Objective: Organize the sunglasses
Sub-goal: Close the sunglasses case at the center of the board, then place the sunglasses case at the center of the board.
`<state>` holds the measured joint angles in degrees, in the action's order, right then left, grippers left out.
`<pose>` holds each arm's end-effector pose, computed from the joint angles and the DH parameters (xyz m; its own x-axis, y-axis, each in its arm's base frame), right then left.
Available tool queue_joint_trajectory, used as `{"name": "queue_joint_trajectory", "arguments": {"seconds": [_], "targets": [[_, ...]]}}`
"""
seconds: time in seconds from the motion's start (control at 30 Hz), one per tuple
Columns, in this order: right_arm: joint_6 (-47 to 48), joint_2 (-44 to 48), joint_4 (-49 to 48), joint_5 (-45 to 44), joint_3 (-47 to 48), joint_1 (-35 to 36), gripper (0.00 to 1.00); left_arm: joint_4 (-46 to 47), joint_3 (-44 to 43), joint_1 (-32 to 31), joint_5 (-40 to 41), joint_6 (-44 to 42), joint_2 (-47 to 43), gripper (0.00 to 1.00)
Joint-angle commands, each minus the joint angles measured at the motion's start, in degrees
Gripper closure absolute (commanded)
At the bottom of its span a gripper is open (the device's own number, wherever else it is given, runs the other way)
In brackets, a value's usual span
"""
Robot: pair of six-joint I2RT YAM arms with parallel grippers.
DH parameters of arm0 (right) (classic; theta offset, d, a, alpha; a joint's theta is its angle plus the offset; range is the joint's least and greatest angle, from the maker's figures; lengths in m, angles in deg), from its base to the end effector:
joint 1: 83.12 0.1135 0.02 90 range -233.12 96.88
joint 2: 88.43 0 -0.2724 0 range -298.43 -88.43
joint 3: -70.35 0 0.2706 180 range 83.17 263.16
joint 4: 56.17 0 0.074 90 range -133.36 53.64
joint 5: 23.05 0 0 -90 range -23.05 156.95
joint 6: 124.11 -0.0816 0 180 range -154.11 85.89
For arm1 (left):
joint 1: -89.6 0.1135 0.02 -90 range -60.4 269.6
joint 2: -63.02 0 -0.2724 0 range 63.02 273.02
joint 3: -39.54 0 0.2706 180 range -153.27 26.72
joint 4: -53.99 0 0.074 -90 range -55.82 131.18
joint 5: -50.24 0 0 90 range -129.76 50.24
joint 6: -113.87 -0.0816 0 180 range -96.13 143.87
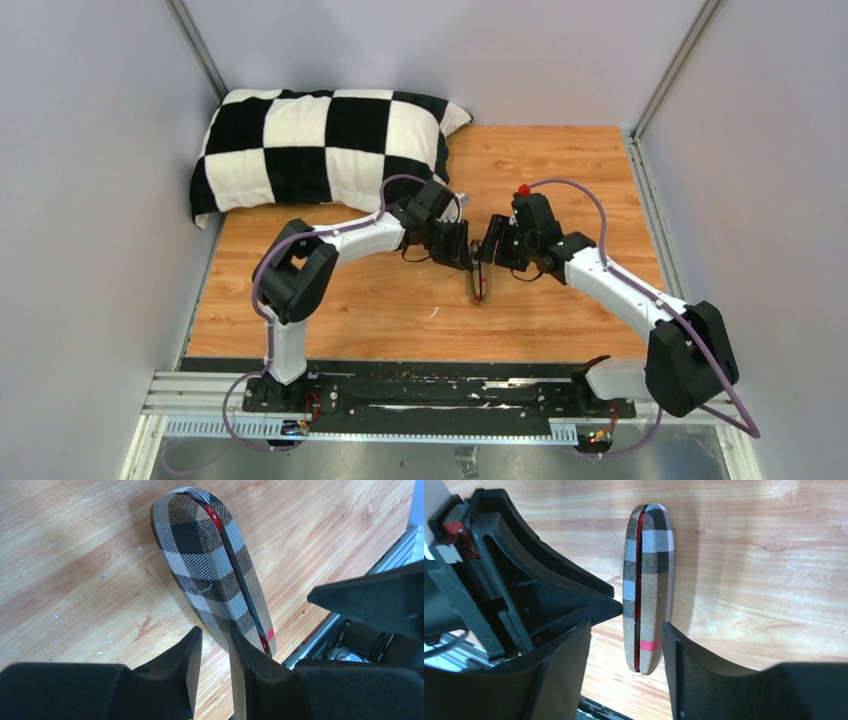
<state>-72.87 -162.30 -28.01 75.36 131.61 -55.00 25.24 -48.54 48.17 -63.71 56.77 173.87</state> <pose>0.2815 0.1640 0.2151 -0.8022 0.2735 -0.5308 -0.0792 0.8323 0.5486 0.3222 -0.3285 0.1470 -0.9241 0.1535 -0.3498 0.3479 0.7163 -0.6048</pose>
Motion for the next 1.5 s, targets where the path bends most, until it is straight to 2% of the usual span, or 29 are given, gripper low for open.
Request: {"name": "queue_joint_trajectory", "arguments": {"seconds": [0.0,0.1,0.27,0.33,0.4,0.43,0.5,0.63,0.73,0.93,1.13,1.27,1.47], "targets": [[6.3,-2.5,3.5,2.2,0.5,0.4,0.37,-2.4,-1.5,-0.8,0.4,-1.3,0.2,0.68],[9.2,-7.2,3.7,6.9,2.3,0.5,0.35,-4.8,-0.9,-0.6,2.7,-2.8,-1.8,0.68],[10.4,-12.1,2.0,8.5,3.5,1.2,0.35,-5.3,3.9,2.3,4.6,-2.9,-8.3,0.67],[10.4,-13.7,1.7,7.6,4.0,1.2,0.38,-5.6,6.5,4.3,5.4,-2.9,-11.0,0.67],[10.2,-14.3,1.7,6.4,4.3,1.3,0.51,-5.7,9.1,6.4,5.9,-3.1,-13.6,0.67],[10.1,-14.3,1.7,5.5,4.2,1.3,0.62,-6.0,10.1,7.1,6.2,-3.2,-14.6,0.67],[9.8,-14.0,1.3,4.3,4.0,1.3,0.76,-6.1,11.9,8.0,6.6,-3.3,-16.3,0.67],[9.5,-13.1,-0.2,4.4,3.2,1.2,0.93,-5.4,14.2,8.1,6.1,-2.7,-17.3,0.67],[9.3,-11.1,-3.5,8.0,0.9,-0.3,0.99,-4.7,15.4,8.1,5.9,-2.3,-17.8,0.67],[9.0,-6.9,-10.1,15.8,-6.8,-9.4,0.99,-4.8,17.6,8.1,5.8,-2.7,-21.0,0.66],[3.6,-8.2,-23.2,25.1,-10.9,-21.2,0.95,-6.1,18.6,8.1,6.9,-3.1,-25.7,0.64],[-0.9,-13.2,-30.5,26.5,-8.4,-26.3,0.94,-7.5,18.6,8.1,8.1,-3.2,-28.0,0.64],[-2.1,-26.3,-31.0,25.8,0.5,-32.6,0.92,-8.5,19.0,8.2,8.6,-3.0,-30.7,0.63]]}}
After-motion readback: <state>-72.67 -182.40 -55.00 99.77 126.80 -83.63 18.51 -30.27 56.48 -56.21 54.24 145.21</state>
